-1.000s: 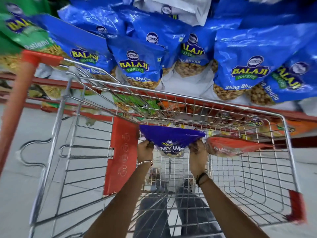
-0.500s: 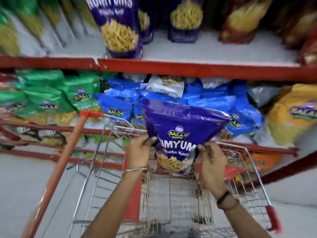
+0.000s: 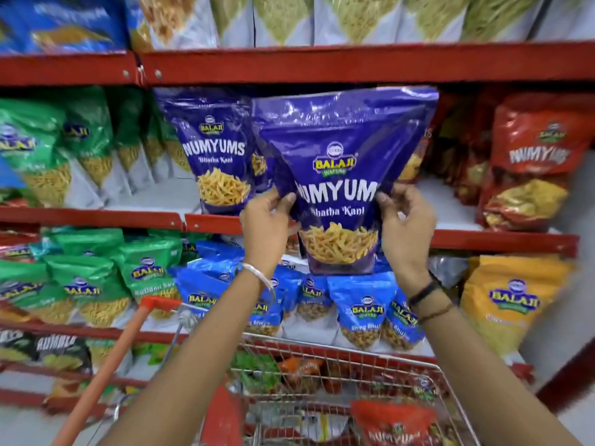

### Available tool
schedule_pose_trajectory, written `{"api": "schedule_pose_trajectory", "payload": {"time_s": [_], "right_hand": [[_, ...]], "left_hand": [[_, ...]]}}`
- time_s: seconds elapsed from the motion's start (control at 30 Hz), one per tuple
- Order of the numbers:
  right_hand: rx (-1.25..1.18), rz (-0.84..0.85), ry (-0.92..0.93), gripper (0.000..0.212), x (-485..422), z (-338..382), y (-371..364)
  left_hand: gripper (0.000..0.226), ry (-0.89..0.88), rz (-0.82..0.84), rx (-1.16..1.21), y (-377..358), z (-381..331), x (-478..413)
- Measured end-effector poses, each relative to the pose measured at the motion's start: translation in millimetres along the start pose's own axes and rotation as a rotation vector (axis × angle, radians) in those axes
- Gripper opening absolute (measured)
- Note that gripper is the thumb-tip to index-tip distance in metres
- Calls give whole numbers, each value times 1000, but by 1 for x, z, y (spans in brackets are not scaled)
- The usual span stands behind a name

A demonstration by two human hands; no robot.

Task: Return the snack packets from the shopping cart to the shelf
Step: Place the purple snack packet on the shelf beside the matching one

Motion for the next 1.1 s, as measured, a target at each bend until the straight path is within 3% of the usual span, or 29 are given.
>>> {"api": "schedule_pose_trajectory", "payload": {"time_s": [0.13,0.3,0.4,0.57,0.8,0.9,1.0,1.1], "right_hand": [[-86,-63,2,8,-40,-7,-21],[-147,-52,-30,23,-69,-39,-52],[-198,-22,-81,15,-75,-68,-70],[-171,-5,-189,4,-86,-125,-91],[-137,-38,-266,16,-122,-160,-106],[-168,12,-312,5,-129,-174,-109],[-173,101,-477,39,-120,-181,-105],[-182,297,-692,84,-100,-196,-110]], "left_hand": [[19,-30,-75,36,-8,-16,-36],[19,-38,-162,62,-13,2,-79],[18,-28,-184,62,-16,27,-103],[9,73,-120,160,-33,64,-137],[18,75,-4,-15,-56,89,-202],[20,50,13,-33,-61,87,-205],[44,1,44,-73,-65,92,-189],[62,12,246,-93,-80,108,-169]]}}
Point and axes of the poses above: each hand's wrist, its own x-axis away from the middle knuckle, its own y-axis out of the back of the hand, z = x × y, the point moved 7 cm from there along -x, towards the middle knuckle, and after that the axes turned 12 degrees about -x, right-handed, at the moved point
